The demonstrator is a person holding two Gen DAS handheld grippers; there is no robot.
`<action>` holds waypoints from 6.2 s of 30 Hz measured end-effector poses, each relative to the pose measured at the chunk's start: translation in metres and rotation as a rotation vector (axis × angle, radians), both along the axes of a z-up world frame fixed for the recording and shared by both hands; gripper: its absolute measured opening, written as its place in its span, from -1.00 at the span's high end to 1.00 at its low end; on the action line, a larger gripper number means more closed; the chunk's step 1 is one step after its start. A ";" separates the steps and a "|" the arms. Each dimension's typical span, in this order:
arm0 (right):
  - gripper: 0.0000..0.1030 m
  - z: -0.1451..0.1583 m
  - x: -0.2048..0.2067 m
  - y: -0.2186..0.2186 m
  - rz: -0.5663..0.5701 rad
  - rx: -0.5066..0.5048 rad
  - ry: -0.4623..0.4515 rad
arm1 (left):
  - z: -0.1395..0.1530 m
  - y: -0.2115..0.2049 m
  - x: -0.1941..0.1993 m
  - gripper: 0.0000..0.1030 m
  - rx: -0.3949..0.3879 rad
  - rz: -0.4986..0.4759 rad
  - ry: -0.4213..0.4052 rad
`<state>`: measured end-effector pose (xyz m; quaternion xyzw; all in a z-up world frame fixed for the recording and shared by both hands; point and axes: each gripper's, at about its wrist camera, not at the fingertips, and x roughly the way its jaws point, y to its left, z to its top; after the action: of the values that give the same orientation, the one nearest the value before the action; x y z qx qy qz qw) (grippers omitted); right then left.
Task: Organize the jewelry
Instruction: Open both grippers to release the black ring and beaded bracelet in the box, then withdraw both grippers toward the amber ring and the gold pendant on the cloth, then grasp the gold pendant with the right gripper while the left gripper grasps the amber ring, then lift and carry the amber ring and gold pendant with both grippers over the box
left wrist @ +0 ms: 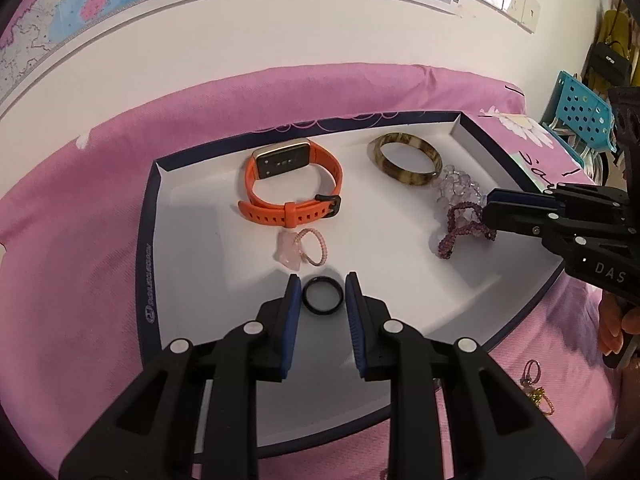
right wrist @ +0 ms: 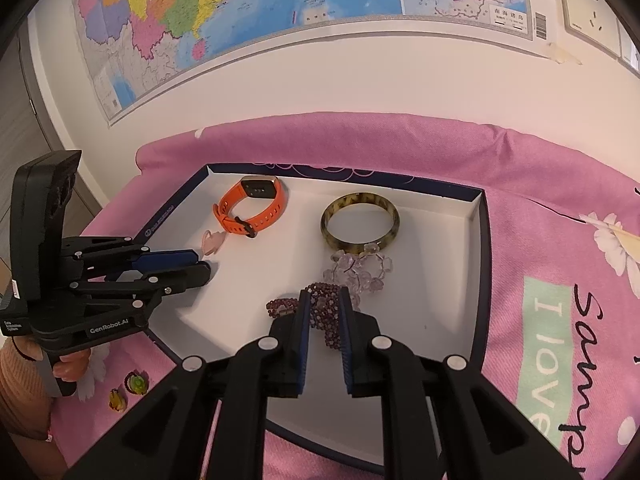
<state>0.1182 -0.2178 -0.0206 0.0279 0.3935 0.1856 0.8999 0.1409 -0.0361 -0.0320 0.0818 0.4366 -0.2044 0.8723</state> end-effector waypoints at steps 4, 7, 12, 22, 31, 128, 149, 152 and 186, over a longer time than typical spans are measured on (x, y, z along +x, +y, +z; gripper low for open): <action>0.75 0.002 -0.004 0.000 0.005 0.006 -0.009 | 0.001 -0.001 -0.001 0.51 -0.002 -0.007 -0.005; 0.75 0.003 -0.009 0.000 0.007 0.010 -0.011 | 0.004 -0.002 -0.004 0.44 -0.005 -0.015 -0.015; 0.60 0.008 -0.021 -0.001 0.021 0.020 -0.028 | 0.017 0.001 -0.014 0.34 -0.019 -0.013 -0.051; 0.33 0.023 -0.069 0.004 0.104 0.032 -0.076 | 0.055 0.021 -0.060 0.01 -0.043 -0.004 -0.178; 0.33 0.003 -0.111 0.016 0.162 0.004 -0.019 | 0.048 0.045 -0.104 -0.35 -0.054 0.041 -0.195; 0.44 -0.016 -0.129 0.026 0.135 0.018 0.045 | 0.005 0.036 -0.153 0.62 -0.109 -0.042 -0.021; 0.98 -0.004 -0.130 0.016 0.114 0.054 0.009 | 0.011 0.036 -0.151 0.62 -0.131 -0.042 -0.033; 0.98 0.001 -0.130 0.013 0.108 0.060 -0.004 | 0.015 0.036 -0.149 0.62 -0.136 -0.043 -0.044; 0.99 0.036 -0.072 0.009 0.095 0.038 -0.114 | 0.053 0.011 -0.089 0.62 -0.083 -0.066 -0.171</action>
<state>0.0462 -0.2088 0.0152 0.0154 0.3391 0.2369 0.9103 0.0514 -0.0247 0.0205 0.0771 0.3486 -0.2431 0.9019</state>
